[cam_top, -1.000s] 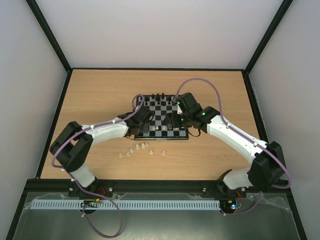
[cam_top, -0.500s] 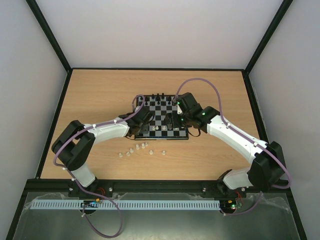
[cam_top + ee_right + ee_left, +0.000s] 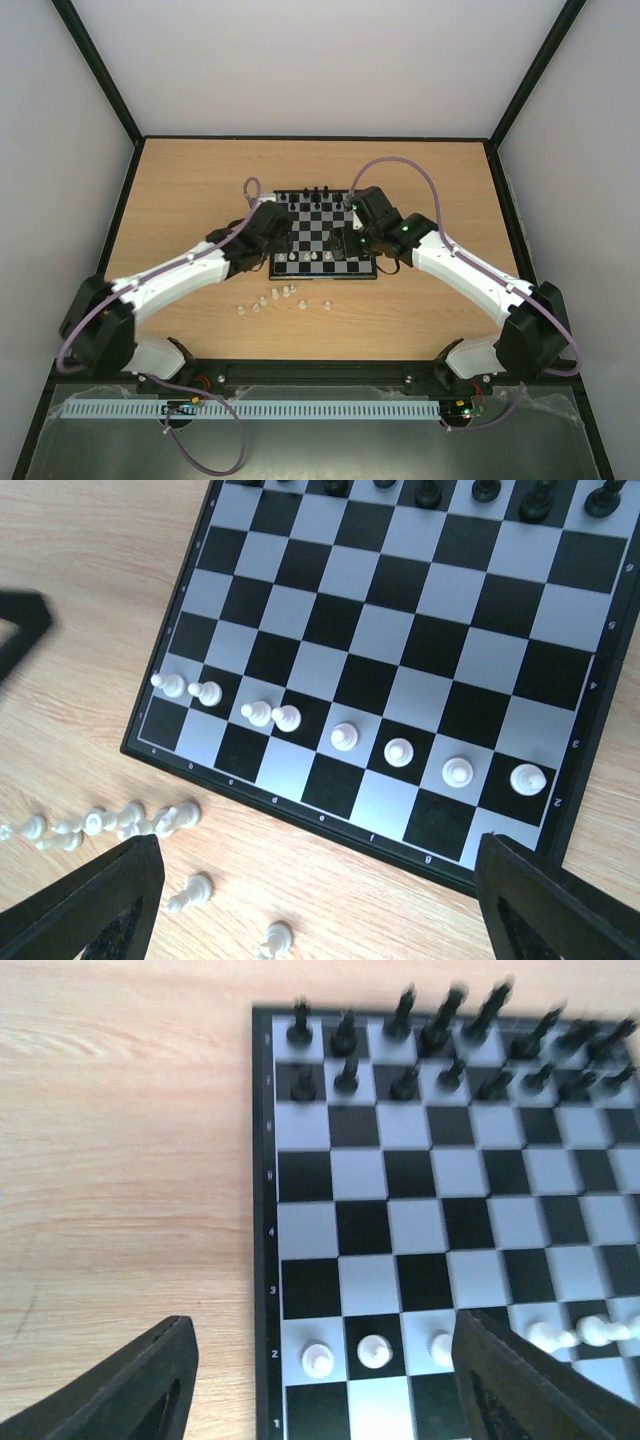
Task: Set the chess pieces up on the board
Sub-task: Pick up the chess piece at the center of the board.
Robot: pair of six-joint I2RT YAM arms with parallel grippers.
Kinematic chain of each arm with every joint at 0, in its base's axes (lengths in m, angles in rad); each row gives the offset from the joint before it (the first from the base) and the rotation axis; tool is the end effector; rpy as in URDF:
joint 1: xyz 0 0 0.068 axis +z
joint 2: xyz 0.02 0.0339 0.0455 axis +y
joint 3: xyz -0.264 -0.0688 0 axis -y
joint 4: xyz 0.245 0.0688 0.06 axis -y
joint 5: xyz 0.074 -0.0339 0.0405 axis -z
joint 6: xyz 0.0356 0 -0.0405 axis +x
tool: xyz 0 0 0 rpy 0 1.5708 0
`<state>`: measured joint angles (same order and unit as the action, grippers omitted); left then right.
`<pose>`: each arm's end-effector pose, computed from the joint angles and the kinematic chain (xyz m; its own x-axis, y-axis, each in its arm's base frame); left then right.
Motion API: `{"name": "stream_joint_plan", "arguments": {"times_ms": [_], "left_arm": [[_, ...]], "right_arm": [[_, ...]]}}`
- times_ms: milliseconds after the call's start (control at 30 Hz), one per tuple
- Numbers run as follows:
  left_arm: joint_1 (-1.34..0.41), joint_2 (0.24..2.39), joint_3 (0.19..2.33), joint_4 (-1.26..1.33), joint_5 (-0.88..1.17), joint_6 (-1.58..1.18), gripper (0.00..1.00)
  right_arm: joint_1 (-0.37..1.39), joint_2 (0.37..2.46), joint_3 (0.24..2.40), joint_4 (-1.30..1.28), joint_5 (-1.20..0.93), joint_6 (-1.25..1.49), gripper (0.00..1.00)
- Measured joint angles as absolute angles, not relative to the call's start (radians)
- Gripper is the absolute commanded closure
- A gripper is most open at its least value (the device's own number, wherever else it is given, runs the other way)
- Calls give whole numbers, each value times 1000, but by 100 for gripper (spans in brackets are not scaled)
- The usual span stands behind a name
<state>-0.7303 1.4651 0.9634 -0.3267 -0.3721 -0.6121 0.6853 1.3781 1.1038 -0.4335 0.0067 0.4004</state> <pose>0.2383 -0.1960 0.2318 -0.7011 -0.0907 -0.7072 0.0433 0.9846 -0.1692 0.2361 0.1927 0.2927 -0.7087 -0.0759 -0.7014 -0.3830 0.8763 0.2921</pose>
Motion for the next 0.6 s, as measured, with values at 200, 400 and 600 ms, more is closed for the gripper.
{"name": "stream_joint_plan", "arguments": {"times_ms": [200, 400, 600], "left_arm": [[-730, 1219, 919, -346, -402, -601, 0], [-725, 1088, 844, -379, -391, -603, 0], [-723, 1023, 818, -396, -368, -606, 1]], "right_arm": [[742, 1401, 1104, -449, 30, 421, 15], [873, 1435, 1086, -455, 71, 494, 23], [959, 1436, 997, -475, 110, 585, 37]]}}
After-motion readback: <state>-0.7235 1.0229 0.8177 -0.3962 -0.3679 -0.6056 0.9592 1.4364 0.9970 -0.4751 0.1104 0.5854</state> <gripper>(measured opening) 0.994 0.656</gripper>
